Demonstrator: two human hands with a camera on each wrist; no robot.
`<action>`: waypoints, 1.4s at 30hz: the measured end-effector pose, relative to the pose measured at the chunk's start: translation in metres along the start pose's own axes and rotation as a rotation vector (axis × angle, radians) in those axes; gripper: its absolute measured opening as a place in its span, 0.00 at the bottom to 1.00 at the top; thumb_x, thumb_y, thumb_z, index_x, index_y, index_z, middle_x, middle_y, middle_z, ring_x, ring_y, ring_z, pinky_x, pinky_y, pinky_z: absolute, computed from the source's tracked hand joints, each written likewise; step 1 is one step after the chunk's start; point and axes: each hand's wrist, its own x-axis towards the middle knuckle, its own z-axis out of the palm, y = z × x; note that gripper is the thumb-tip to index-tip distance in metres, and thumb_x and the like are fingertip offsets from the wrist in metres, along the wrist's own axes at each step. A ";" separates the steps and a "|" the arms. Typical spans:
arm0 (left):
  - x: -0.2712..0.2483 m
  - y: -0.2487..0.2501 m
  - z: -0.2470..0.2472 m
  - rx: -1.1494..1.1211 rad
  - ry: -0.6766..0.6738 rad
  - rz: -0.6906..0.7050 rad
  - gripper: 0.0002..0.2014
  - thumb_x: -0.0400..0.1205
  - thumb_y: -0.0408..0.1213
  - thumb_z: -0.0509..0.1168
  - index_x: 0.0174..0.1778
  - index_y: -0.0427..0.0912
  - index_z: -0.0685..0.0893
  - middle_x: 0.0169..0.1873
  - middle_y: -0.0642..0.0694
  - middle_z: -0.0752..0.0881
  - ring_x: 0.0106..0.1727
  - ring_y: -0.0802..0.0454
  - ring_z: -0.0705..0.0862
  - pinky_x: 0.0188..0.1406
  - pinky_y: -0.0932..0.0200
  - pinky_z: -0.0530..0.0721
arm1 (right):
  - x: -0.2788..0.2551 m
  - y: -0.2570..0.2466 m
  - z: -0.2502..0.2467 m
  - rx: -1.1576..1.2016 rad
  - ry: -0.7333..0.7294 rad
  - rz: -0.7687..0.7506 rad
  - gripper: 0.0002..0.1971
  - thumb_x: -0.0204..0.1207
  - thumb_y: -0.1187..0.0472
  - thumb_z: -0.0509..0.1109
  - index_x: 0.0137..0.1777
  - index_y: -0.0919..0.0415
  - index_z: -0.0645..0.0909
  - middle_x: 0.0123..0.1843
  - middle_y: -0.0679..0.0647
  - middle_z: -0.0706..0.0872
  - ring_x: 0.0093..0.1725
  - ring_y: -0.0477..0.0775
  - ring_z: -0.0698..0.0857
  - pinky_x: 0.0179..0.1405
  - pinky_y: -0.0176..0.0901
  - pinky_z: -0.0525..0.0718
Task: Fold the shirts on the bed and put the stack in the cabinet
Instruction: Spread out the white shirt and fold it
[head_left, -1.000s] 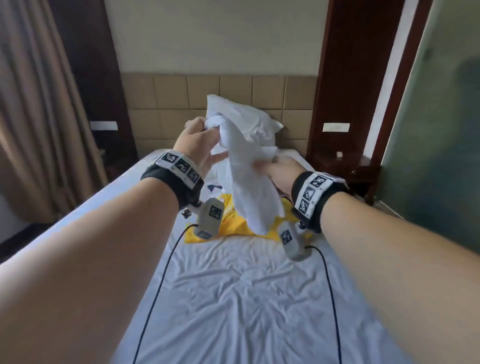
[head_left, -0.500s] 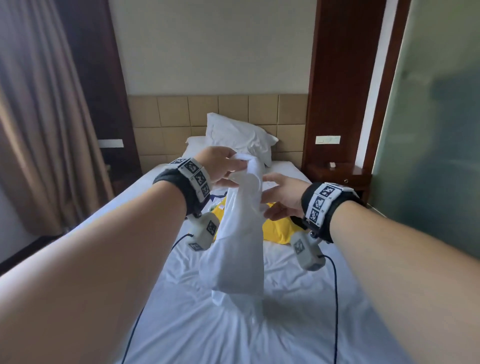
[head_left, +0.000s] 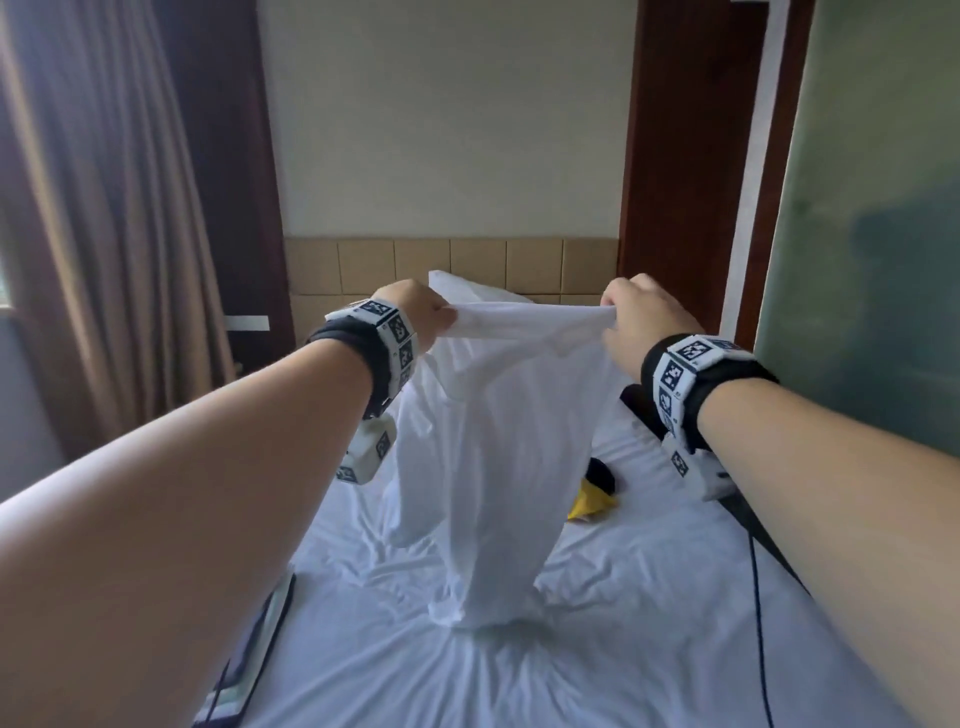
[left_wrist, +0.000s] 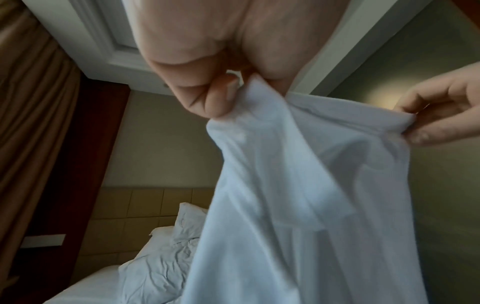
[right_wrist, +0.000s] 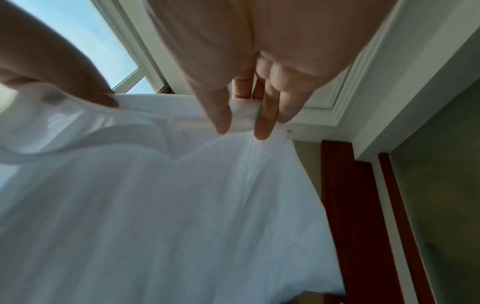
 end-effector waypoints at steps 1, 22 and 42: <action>0.000 -0.001 -0.004 -0.037 0.014 -0.008 0.14 0.89 0.44 0.59 0.44 0.48 0.88 0.32 0.47 0.82 0.38 0.44 0.80 0.29 0.57 0.70 | 0.001 0.000 -0.007 -0.006 0.074 -0.005 0.04 0.81 0.64 0.62 0.51 0.56 0.76 0.55 0.55 0.77 0.50 0.63 0.81 0.47 0.54 0.83; -0.045 0.066 -0.011 -0.293 -0.136 0.223 0.21 0.71 0.66 0.70 0.37 0.49 0.86 0.36 0.50 0.87 0.41 0.51 0.85 0.45 0.53 0.87 | -0.045 -0.067 -0.065 1.469 -0.323 0.122 0.02 0.82 0.71 0.69 0.50 0.66 0.79 0.47 0.66 0.86 0.35 0.56 0.85 0.36 0.46 0.87; -0.052 0.059 -0.029 -0.935 -0.355 -0.002 0.16 0.90 0.47 0.64 0.53 0.36 0.88 0.42 0.40 0.90 0.33 0.47 0.89 0.37 0.51 0.89 | -0.041 -0.058 -0.058 1.261 -0.272 0.271 0.08 0.75 0.69 0.64 0.40 0.63 0.86 0.42 0.66 0.87 0.44 0.66 0.87 0.55 0.60 0.90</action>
